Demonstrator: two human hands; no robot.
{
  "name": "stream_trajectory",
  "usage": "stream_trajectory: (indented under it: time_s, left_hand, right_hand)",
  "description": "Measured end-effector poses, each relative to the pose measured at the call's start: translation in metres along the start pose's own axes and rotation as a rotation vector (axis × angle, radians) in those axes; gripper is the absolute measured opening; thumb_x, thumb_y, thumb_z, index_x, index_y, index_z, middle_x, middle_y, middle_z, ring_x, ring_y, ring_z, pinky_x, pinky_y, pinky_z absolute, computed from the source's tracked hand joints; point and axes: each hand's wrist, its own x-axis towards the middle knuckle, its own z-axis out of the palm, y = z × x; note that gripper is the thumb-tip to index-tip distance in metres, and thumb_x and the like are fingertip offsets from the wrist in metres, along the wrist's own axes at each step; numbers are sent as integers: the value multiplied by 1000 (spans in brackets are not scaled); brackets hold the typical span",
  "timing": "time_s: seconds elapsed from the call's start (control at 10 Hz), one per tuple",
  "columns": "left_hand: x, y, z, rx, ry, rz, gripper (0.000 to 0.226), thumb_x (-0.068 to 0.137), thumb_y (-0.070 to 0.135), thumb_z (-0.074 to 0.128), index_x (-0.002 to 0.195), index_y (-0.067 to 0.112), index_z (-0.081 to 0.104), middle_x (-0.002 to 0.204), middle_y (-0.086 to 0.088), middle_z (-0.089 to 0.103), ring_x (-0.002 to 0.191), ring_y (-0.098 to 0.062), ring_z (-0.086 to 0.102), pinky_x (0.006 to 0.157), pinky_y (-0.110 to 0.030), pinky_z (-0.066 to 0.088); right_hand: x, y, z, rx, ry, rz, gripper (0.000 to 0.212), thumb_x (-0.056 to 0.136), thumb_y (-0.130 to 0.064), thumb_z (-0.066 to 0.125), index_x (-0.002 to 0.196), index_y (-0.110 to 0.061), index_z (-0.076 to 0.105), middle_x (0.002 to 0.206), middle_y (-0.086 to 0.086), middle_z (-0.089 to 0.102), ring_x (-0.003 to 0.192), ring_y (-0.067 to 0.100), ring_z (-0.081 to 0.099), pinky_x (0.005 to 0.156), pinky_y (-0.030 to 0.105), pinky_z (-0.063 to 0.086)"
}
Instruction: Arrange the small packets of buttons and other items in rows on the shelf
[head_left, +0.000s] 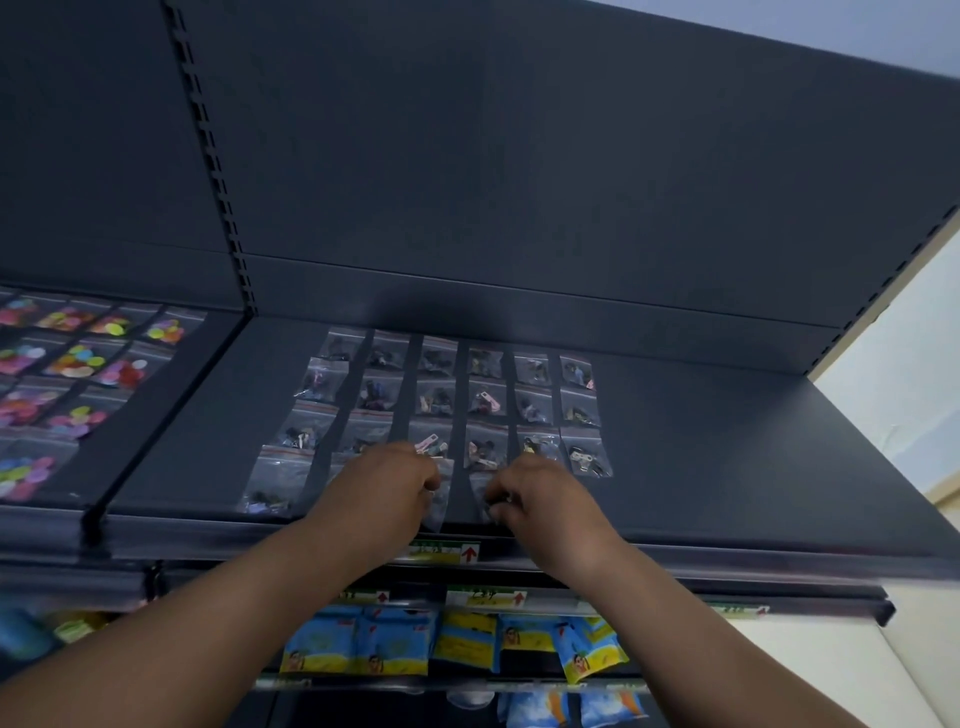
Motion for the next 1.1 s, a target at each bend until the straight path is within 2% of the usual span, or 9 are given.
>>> stream_trajectory:
  time_s: [0.3, 0.5, 0.6, 0.8, 1.0, 1.1]
  left_hand:
    - [2, -2, 3, 4, -30, -9, 19, 91, 31, 59, 105, 23, 67, 108, 3, 55, 100, -15, 53, 82, -26, 43]
    - [4, -5, 0, -16, 25, 24, 25, 93, 27, 56, 116, 24, 65, 112, 0, 55, 104, -15, 52, 83, -23, 42]
    - [7, -7, 4, 18, 25, 48, 25, 93, 25, 55, 116, 25, 66, 111, -1, 57, 107, -17, 50, 87, -25, 44]
    - [9, -11, 10, 84, -50, 33, 21, 92, 22, 54, 109, 22, 68, 108, -1, 55, 103, -19, 52, 86, -34, 49]
    - [13, -10, 9, 79, -59, 25, 20, 92, 24, 54, 108, 22, 68, 106, -1, 55, 102, -19, 51, 87, -36, 49]
    - [12, -9, 8, 86, -43, 25, 21, 92, 26, 54, 108, 20, 66, 106, -2, 55, 103, -20, 52, 85, -32, 47]
  right_hand:
    - [4, -2, 5, 65, -16, 8, 17, 88, -24, 62, 104, -18, 68, 105, 1, 55, 99, 17, 54, 82, 23, 42]
    - [4, 1, 2, 85, 34, 23, 19, 92, -16, 56, 106, -18, 69, 109, 0, 55, 99, 16, 56, 80, 17, 40]
    - [8, 1, 1, 44, -5, 21, 23, 92, -16, 56, 113, -18, 67, 115, 1, 54, 104, 18, 55, 83, 18, 40]
    - [8, 1, 2, 47, -50, 16, 23, 92, -18, 58, 112, -19, 67, 116, 3, 55, 107, 18, 54, 86, 17, 38]
    - [7, 2, 2, 64, -63, 15, 22, 92, -19, 57, 112, -19, 67, 116, 3, 55, 106, 19, 54, 87, 21, 41]
    - [7, 1, 0, 112, -50, 65, 24, 92, -22, 56, 114, -19, 65, 117, 3, 54, 106, 20, 55, 88, 24, 42]
